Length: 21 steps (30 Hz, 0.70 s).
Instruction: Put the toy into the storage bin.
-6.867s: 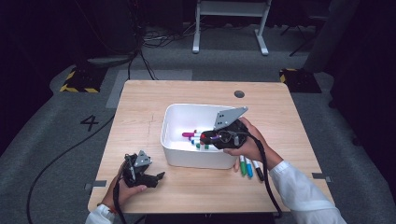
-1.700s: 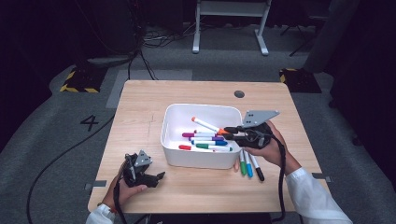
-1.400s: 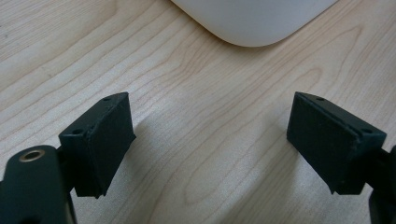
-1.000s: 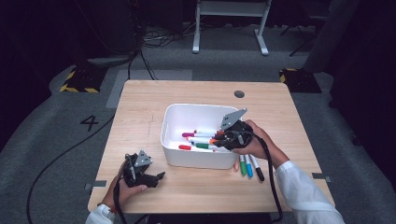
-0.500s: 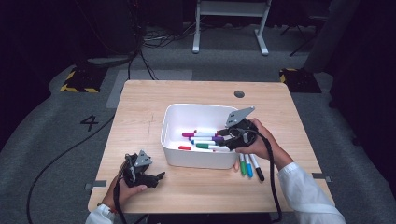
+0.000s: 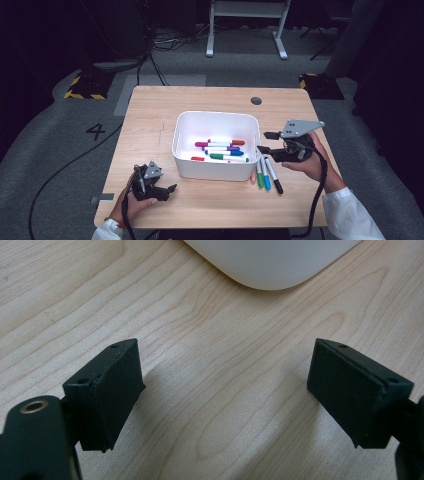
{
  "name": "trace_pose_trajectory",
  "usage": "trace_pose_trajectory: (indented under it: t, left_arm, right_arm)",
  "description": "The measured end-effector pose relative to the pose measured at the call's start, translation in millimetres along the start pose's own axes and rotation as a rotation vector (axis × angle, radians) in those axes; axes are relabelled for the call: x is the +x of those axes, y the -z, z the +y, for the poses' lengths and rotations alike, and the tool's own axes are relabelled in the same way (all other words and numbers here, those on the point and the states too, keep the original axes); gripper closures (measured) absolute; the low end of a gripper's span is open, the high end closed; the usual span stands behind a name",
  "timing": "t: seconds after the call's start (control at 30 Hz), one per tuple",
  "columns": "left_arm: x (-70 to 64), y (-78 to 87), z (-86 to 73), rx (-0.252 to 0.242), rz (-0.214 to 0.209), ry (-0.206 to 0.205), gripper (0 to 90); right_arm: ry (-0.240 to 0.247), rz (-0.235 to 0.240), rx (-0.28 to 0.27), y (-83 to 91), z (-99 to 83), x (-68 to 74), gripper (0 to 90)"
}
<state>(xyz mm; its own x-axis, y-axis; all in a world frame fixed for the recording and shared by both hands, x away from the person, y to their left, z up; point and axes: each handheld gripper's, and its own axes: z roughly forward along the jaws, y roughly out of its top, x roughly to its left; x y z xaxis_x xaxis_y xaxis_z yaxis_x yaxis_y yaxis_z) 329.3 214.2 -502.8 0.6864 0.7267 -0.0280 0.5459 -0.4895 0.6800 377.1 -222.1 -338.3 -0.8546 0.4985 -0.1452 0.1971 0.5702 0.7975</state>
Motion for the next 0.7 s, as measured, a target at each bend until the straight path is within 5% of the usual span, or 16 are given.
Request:
trace_pose_trajectory:
  t: [0.23,0.43,0.7]
  left_arm:
    - [-0.1,-0.1,0.0,0.000,0.001,-0.001,14.7]
    - [-0.2,0.0,0.0,0.000,0.002,0.002,14.7]
    - [-0.3,0.0,0.0,0.000,0.004,0.001,14.7]
  right_arm:
    - [-0.049,-0.066,0.030,11.2,-50.9,6.4,47.5]
    - [-0.136,-0.066,0.091,-2.9,-98.6,15.3,48.1]
    - [-0.212,-0.086,0.196,-19.2,-139.3,19.1,48.4]
